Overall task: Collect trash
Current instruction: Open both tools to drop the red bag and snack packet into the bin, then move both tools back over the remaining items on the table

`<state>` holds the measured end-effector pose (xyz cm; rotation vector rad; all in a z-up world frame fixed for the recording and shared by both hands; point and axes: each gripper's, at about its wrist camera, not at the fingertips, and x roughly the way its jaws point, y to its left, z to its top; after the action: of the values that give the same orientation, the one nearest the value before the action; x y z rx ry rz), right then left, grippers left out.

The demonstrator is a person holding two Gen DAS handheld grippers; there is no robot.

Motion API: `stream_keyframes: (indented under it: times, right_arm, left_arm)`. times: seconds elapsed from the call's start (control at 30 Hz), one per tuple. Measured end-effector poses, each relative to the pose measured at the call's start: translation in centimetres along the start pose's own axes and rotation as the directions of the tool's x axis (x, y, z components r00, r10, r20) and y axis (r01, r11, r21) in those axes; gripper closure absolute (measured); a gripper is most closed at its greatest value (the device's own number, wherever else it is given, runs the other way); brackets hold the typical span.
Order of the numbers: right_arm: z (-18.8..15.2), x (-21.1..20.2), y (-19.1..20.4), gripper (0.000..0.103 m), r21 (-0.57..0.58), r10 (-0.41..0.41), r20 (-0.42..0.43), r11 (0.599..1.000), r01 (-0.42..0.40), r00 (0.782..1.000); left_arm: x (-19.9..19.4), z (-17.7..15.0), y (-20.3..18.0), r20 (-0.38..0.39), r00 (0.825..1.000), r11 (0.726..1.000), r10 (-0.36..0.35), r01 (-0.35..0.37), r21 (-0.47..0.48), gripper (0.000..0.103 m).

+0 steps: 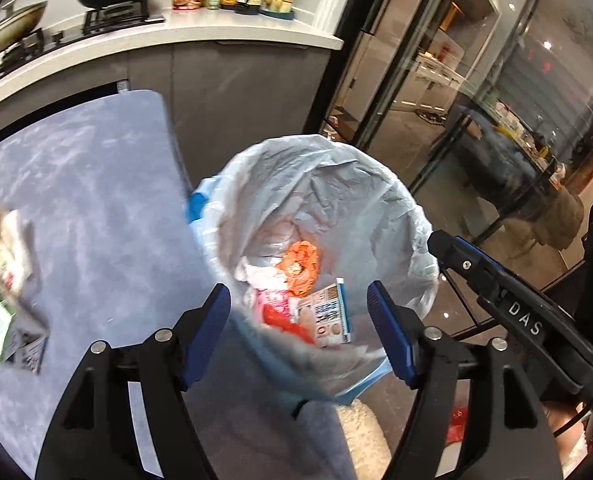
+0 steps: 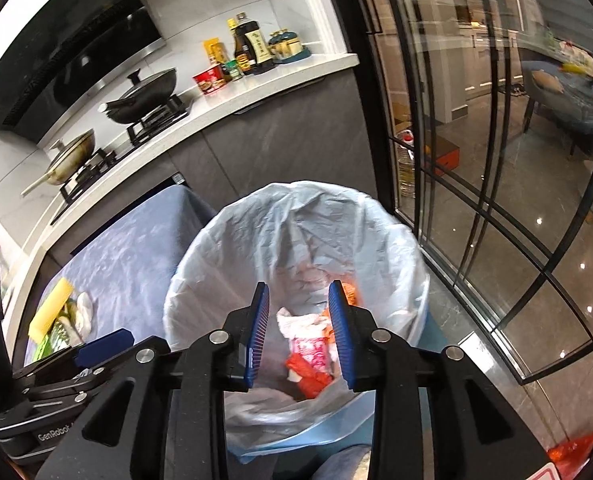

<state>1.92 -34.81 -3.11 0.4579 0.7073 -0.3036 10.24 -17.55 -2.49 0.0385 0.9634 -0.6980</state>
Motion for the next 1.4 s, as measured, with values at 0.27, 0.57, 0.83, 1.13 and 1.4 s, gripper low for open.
stream_keyframes:
  times: [0.27,0.57,0.83,1.13,1.4]
  right_arm:
    - [-1.4,-0.5,4.6,0.069,-0.070,0.048,-0.017,0.996,-0.049,0.999]
    - [-3.7,-1.0,11.1,0.060,-0.179,0.105,-0.050,0.977,-0.113,0.993]
    - [-6.2,-0.1,16.2,0.054,-0.265,0.166,-0.121,0.945,-0.193,0.979]
    - [-8.4,1.9,22.0,0.039,-0.369,0.211,-0.186,0.890,-0.267,0.960]
    - [-9.6,5.0,25.9,0.038,-0.432,0.250,-0.245,0.837,-0.337,0.937]
  left_arm:
    - [-4.2,-2.0,4.4,0.029,0.998,0.995,0.053,-0.050,-0.086,0.036]
    - [-8.9,-5.2,11.1,0.055,0.991,0.967,0.125,-0.109,-0.231,0.026]
    - [-12.6,-8.5,17.4,0.049,0.977,0.916,0.209,-0.178,-0.359,0.021]
    - [-15.0,-10.6,24.0,0.037,0.961,0.848,0.275,-0.225,-0.480,0.020]
    - [-15.3,-7.7,26.2,0.100,0.969,0.841,0.227,-0.143,-0.522,0.011]
